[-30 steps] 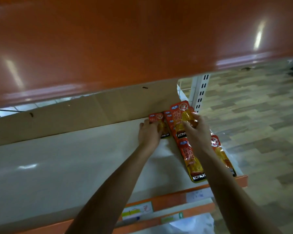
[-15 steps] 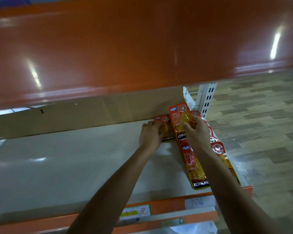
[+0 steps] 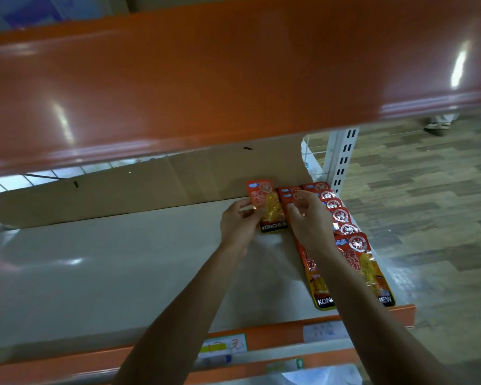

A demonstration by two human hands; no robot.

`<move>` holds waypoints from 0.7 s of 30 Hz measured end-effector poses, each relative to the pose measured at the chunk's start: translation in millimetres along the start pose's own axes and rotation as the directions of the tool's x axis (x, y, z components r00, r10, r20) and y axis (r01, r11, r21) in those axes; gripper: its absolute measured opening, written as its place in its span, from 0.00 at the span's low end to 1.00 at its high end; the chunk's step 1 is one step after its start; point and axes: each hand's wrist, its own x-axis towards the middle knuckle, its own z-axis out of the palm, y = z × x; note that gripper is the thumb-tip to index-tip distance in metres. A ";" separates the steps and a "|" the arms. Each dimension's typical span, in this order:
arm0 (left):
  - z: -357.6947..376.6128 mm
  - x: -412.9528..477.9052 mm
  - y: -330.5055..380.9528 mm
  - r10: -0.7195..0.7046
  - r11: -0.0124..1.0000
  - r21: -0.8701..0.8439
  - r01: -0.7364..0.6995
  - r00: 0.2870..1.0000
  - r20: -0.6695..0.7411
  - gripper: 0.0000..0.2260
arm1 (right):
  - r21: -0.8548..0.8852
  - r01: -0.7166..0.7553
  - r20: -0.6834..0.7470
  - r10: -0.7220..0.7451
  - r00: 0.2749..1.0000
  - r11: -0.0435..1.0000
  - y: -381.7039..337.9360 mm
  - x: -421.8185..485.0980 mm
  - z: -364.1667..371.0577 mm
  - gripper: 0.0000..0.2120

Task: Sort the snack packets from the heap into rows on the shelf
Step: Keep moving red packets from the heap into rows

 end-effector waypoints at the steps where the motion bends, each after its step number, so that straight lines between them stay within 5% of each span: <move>1: -2.5 1.5 -3.0 -0.015 0.999 0.031 0.016 1.000 -0.028 0.16 | -0.030 0.014 -0.006 -0.014 1.000 0.999 0.7 -0.7 -1.3 0.17; 8: -1.0 -1.8 -11.1 0.026 0.962 0.271 -0.029 1.000 0.012 0.15 | -0.227 0.127 0.046 -0.120 0.992 0.966 3.9 -5.0 -1.6 0.14; 16: -0.5 -2.1 -11.1 0.078 0.839 0.534 -0.101 0.995 0.064 0.14 | -0.233 0.128 0.063 -0.117 0.991 0.964 6.1 -5.3 -2.0 0.14; 21: 3.0 -2.4 -7.3 0.101 0.769 0.630 -0.109 0.994 0.048 0.25 | -0.232 0.123 0.072 -0.110 0.991 0.965 5.6 -4.7 -1.7 0.14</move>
